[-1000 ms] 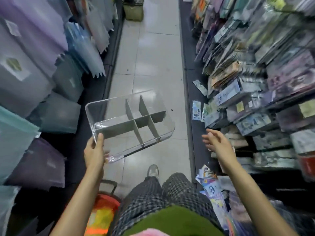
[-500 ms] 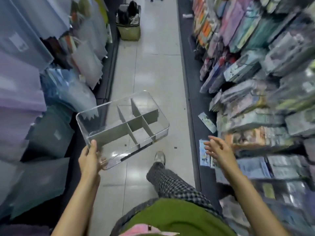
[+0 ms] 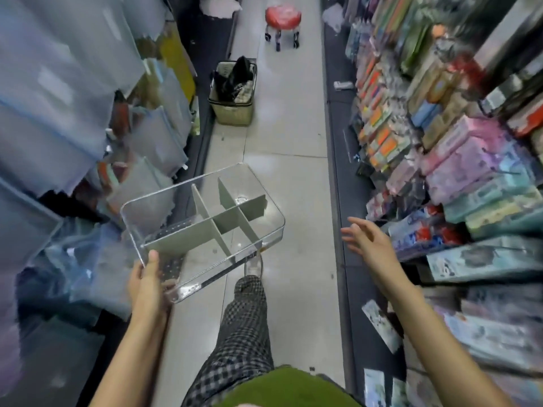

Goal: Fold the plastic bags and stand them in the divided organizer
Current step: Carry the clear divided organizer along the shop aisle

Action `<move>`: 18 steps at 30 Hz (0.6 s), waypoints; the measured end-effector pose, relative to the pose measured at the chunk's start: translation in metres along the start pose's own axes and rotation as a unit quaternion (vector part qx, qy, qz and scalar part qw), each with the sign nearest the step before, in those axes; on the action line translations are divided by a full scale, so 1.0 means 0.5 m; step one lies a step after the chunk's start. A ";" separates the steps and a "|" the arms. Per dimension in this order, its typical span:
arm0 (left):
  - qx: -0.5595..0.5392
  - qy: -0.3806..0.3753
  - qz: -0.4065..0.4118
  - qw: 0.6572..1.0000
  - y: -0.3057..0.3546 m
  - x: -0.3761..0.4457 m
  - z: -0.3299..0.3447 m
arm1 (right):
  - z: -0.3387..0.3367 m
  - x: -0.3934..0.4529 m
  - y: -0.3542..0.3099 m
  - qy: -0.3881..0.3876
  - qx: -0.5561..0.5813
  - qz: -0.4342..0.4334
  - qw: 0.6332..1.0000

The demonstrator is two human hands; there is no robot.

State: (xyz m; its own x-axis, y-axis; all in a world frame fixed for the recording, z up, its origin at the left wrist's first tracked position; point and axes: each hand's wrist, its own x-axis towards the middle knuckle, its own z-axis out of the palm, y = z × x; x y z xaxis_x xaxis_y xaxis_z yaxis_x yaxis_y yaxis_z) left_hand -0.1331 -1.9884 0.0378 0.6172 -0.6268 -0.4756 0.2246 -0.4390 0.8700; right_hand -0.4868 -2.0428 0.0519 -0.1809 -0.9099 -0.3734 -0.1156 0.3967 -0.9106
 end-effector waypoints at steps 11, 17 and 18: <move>0.017 -0.047 -0.009 0.999 0.337 0.454 0.494 | 0.030 0.530 -0.228 0.068 -0.012 0.048 0.996; 0.034 -0.053 -0.010 0.998 0.462 0.683 0.782 | -0.010 0.889 -0.300 0.092 0.003 0.069 0.993; 0.036 -0.048 -0.008 0.998 0.483 0.721 0.832 | -0.017 0.963 -0.320 0.092 0.007 0.070 0.993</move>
State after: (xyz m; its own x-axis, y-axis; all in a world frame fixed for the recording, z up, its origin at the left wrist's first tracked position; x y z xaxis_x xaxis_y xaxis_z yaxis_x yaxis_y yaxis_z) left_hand -0.1703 -2.5883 0.0222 0.5377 -0.6764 -0.5033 0.1778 -0.4925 0.8519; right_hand -0.5637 -2.5434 0.0193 -0.3696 -0.8079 -0.4590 -0.0632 0.5147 -0.8550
